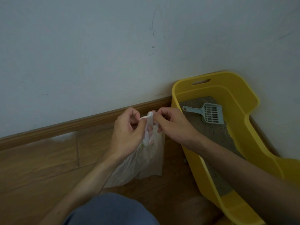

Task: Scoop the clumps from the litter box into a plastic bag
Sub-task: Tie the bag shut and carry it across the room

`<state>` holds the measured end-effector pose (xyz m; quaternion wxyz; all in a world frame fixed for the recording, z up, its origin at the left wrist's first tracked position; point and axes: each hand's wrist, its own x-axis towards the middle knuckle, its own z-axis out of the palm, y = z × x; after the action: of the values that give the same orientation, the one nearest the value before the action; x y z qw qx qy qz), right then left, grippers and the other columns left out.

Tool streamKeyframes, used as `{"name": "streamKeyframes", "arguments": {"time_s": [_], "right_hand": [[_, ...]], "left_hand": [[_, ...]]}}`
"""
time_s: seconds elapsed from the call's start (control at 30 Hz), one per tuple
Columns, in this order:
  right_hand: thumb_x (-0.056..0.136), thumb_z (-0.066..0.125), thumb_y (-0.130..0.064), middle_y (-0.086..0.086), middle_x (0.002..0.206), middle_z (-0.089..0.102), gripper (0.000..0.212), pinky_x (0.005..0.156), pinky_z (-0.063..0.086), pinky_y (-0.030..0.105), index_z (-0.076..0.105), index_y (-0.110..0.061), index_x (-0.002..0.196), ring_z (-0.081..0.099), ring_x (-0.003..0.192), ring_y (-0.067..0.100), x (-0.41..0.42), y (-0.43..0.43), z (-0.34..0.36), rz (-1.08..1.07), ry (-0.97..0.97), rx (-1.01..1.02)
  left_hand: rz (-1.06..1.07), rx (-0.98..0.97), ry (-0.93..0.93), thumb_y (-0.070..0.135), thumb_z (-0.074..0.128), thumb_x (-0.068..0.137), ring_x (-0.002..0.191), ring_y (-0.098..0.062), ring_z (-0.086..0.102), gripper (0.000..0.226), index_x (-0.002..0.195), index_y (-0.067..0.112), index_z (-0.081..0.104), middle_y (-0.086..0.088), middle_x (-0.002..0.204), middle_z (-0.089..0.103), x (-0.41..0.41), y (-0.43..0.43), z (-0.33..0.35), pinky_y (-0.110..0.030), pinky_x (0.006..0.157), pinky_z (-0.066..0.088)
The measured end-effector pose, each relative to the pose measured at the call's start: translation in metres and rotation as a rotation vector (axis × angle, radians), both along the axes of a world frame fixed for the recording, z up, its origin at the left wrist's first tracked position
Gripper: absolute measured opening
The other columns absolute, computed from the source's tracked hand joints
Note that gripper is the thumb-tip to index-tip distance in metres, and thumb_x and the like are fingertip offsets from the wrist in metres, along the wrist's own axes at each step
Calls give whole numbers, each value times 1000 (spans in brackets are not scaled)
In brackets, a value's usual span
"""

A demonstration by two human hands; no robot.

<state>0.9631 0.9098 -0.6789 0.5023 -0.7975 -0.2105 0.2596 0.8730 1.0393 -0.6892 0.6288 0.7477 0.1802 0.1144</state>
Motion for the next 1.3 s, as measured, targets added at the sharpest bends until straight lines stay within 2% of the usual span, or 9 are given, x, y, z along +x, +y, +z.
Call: {"name": "streamKeyframes", "arguments": {"time_s": [0.23,0.4,0.53,0.63,0.77,0.83,0.93,1.1,1.3], "right_hand": [[99,50,-19,-14,61,54,29,60,38,25,69,-13,78,46,62,3,-2,-5,5,-52,230,58],[84,70,-31,20,103,67,25,67,39,30,74,-18,105,55,85,13,-1,-9,7,60,262,86],[80,76,-34,17,80,55,43,66,35,32,68,6,93,47,75,18,-4,-6,10,20,230,74],[79,77,-27,6,67,42,41,53,30,17,59,9,74,38,62,9,-7,-3,13,-4,174,37],[79,77,-18,9,63,37,35,52,26,22,54,5,66,33,60,13,-11,1,18,-2,115,-17],[81,73,-16,11,63,41,37,54,28,28,53,14,70,35,60,15,-9,1,18,18,51,-82],[76,69,-15,10,56,41,30,54,28,26,51,-3,55,38,57,18,-4,3,20,121,-258,-261],[75,60,-23,4,72,45,13,67,35,34,62,-11,69,46,83,26,-7,6,31,306,-832,-484],[78,62,-24,-3,71,38,28,66,35,29,43,-19,59,38,77,16,-15,12,52,407,-774,-372]], "left_hand": [[-18,25,-21,9,58,92,65,-26,68,13,84,12,48,-10,73,67,-1,0,-2,-53,58,54],[-17,73,-41,17,70,84,72,-20,67,24,94,14,49,-7,82,64,0,1,1,-40,58,58],[-51,140,-63,13,73,82,70,-19,66,28,95,15,49,-3,80,64,3,0,-2,-43,57,56],[-51,174,-71,15,73,80,66,-20,61,29,95,16,48,-5,76,63,6,-4,-5,-46,57,51],[-43,190,-48,6,73,79,53,-6,48,35,97,14,44,1,66,54,8,-9,-5,-21,47,37],[-63,213,-24,8,75,78,54,-3,50,39,100,13,43,4,70,55,7,-10,-5,-15,48,37],[-84,282,-5,17,78,76,62,-2,55,43,103,17,44,4,81,61,4,-8,-10,-14,52,38],[-169,356,-18,47,72,72,97,-9,55,57,120,24,53,9,107,56,-4,0,-18,-28,74,48],[-458,223,-3,49,82,60,112,-1,53,65,116,56,49,26,117,55,-18,16,-10,-22,91,44]]}}
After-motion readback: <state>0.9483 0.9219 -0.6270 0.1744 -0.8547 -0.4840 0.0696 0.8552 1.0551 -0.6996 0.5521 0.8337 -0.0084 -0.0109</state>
